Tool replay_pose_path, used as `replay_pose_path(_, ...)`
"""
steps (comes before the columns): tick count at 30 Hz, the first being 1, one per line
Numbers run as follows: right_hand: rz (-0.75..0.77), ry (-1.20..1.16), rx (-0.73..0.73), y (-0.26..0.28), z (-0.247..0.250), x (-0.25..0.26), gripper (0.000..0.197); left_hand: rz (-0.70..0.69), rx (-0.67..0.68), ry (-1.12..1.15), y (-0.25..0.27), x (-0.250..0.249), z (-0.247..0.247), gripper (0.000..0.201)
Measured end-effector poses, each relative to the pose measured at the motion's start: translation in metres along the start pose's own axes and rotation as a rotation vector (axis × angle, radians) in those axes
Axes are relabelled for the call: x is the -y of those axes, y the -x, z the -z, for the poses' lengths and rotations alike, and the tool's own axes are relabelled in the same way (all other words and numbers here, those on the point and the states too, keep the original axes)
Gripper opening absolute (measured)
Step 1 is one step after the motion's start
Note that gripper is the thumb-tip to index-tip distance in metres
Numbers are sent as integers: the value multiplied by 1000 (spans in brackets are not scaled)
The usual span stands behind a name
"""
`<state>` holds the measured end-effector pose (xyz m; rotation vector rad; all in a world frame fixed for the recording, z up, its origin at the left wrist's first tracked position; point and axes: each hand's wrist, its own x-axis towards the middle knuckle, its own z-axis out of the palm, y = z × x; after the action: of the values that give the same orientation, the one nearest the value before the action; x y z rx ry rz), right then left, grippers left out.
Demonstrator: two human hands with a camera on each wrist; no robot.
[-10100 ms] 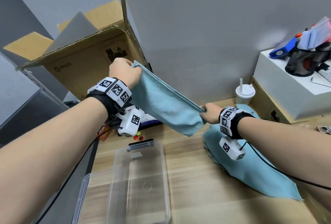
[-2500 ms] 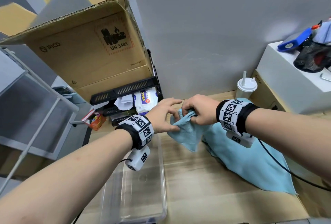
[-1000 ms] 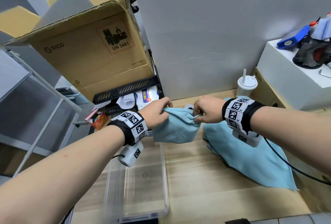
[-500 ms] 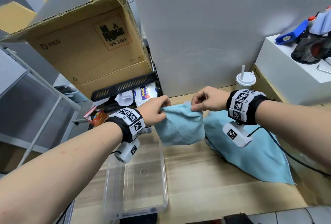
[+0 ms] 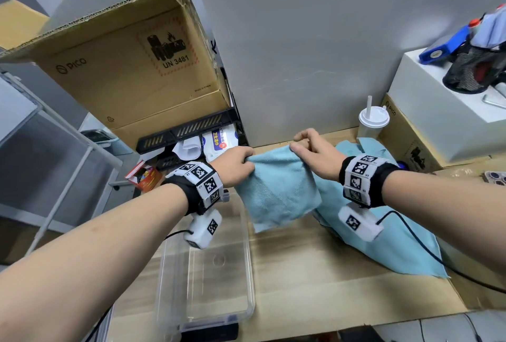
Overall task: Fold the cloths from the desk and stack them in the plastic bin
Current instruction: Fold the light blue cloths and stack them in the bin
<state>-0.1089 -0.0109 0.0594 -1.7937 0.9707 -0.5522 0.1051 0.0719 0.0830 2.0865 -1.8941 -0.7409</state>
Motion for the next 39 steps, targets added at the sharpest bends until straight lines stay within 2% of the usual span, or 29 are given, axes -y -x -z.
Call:
replay_pose_path(2, -123, -220, 47, 4, -3, 0, 38, 49, 0, 122, -4, 0, 1, 23)
replay_pose_path(4, -146, -179, 173, 7, -4, -2, 42, 101, -13, 219, -9, 2, 1, 24)
replay_pose_path(6, -168, -155, 260, 8, -5, -5, 35, 152, -20, 289, -10, 2, 1, 14)
replay_pose_path(8, -216, -240, 282, 6, -3, -8, 23, 190, -24, 323, -10, 4, 1, 11)
replay_pose_path(11, -306, -351, 255, 2, -1, -12, 32, 246, 1, 344, -7, 5, 2, 5)
replay_pose_path(14, -232, -344, 168, -1, -2, -7, 22, 255, 130, 257, 0, 2, 3, 4)
replay_pose_path(16, -140, -174, 160, -6, -4, -8, 29, 250, 198, 213, 3, 0, 0, 12)
replay_pose_path(17, -98, -82, 184, -8, -5, -7, 32, 227, 202, 293, 3, -2, -2, 21)
replay_pose_path(19, -40, 47, 229, -11, -8, -3, 29, 161, 154, 556, 1, -5, -3, 37)
replay_pose_path(20, -13, 93, 239, -11, -8, 3, 25, 129, 120, 625, -1, -7, -3, 34)
replay_pose_path(22, 18, 181, 256, -13, -8, 11, 15, 96, 72, 611, -6, -15, -3, 13)
replay_pose_path(23, 33, 210, 266, -13, -8, 13, 13, 87, 51, 561, -9, -16, -2, 15)
replay_pose_path(25, 61, 267, 272, -14, -8, 15, 11, 74, 11, 407, -12, -17, -4, 32)
replay_pose_path(27, 81, 307, 270, -16, -8, 16, 11, 72, -36, 381, -16, -15, -5, 29)
replay_pose_path(28, 86, 326, 271, -16, -8, 16, 12, 77, -44, 437, -17, -13, -4, 27)
replay_pose_path(32, 78, 301, 208, -20, 0, 10, 18, 157, -10, 790, -19, -7, -1, 26)
replay_pose_path(36, 104, 176, 241, -21, 7, 9, 15, 215, 57, 1044, -16, -5, 0, 22)
replay_pose_path(37, 113, 158, 246, -21, 7, 8, 15, 225, 69, 1036, -18, -6, 0, 19)
replay_pose_path(39, 138, 146, 263, -23, 5, 8, 14, 235, 34, 832, -22, -7, 0, 16)
